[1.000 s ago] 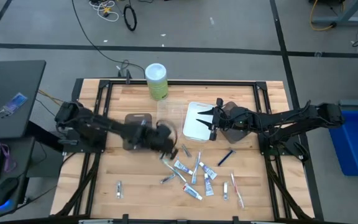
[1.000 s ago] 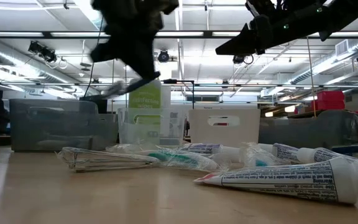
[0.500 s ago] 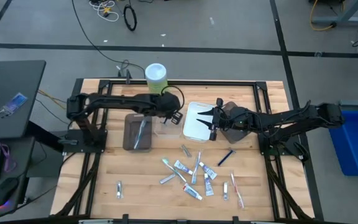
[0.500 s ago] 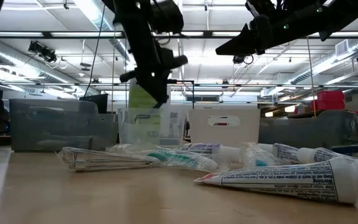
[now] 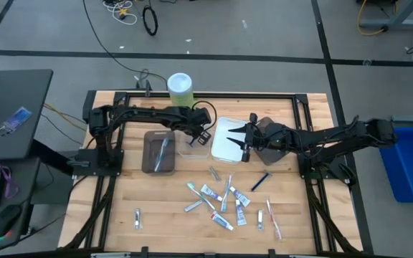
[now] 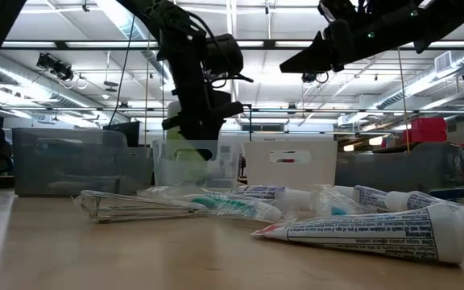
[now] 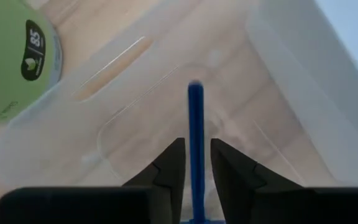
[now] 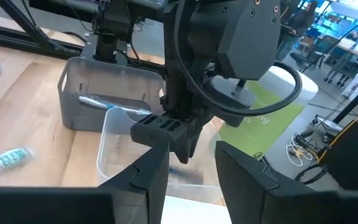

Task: Pick & Place Travel size toiletries
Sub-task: Put the silver nail cutter into the white bin

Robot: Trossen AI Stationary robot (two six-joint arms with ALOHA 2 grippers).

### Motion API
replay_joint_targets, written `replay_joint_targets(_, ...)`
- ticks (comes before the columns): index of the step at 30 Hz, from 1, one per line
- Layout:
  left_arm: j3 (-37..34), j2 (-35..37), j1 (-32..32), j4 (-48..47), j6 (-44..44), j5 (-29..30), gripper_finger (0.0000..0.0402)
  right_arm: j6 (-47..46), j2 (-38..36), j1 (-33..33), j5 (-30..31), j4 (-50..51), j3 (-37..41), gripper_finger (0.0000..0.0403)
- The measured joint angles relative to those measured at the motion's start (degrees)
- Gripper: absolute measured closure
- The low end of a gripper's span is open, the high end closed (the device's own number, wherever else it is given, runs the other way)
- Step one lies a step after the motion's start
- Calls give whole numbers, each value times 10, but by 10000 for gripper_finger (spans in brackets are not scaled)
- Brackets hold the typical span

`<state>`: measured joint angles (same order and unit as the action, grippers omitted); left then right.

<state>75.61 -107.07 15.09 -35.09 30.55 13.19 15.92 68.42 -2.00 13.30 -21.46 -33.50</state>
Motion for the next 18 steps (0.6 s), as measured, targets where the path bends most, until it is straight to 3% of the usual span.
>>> replay_joint_targets(9, 0, 19, -6, -18, -46, -18, 279, -7, 0, 0, 0, 21, 0, 274)
replay_joint_targets(18, 0, 165, -17, -96, -120, -17, 285, -90, 0, 0, 0, 25, 0, 283)
